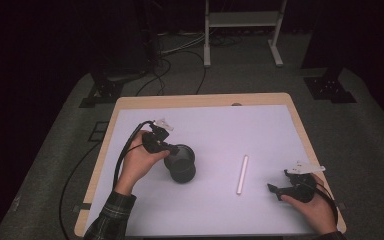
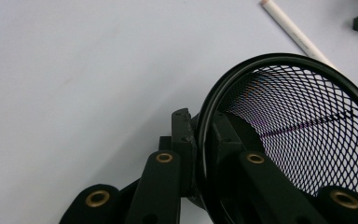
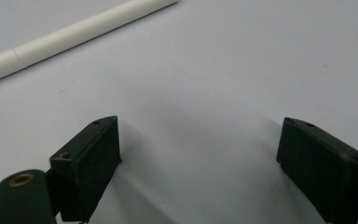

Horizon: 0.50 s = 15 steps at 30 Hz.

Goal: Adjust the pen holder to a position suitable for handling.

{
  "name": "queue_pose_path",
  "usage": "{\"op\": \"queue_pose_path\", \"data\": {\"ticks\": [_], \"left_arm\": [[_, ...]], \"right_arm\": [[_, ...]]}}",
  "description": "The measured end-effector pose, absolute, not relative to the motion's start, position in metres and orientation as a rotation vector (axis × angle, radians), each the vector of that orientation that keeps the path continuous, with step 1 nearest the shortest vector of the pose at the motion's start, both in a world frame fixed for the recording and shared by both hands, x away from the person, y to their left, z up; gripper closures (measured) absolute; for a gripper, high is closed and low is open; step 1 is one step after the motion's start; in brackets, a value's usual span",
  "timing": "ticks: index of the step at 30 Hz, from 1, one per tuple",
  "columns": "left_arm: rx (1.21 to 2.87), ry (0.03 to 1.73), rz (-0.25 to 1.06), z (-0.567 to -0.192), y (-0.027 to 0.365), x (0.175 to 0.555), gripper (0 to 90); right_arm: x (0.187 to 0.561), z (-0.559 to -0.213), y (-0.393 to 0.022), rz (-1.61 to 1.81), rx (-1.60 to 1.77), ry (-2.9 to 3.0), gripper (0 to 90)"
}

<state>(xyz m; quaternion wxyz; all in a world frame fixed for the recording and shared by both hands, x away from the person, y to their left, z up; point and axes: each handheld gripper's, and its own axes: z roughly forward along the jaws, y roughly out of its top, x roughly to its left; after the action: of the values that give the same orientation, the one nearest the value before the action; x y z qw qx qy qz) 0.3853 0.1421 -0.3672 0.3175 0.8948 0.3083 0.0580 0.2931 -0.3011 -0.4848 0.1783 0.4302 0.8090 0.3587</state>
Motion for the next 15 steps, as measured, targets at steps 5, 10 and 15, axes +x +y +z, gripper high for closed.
{"op": "queue_pose_path", "data": {"ticks": [5,10,15], "left_arm": [[2.376,0.753,0.123,-0.369,0.13,0.382,82.7],[2.391,0.72,0.102,-0.372,0.118,0.378,82.6],[2.4,0.693,0.089,-0.375,0.108,0.375,82.6]], "right_arm": [[0.293,-0.485,-0.301,1.014,1.216,2.288,12.4],[0.293,-0.485,-0.301,1.014,1.214,2.288,12.4],[0.293,-0.485,-0.301,1.014,1.215,2.288,12.4]]}}
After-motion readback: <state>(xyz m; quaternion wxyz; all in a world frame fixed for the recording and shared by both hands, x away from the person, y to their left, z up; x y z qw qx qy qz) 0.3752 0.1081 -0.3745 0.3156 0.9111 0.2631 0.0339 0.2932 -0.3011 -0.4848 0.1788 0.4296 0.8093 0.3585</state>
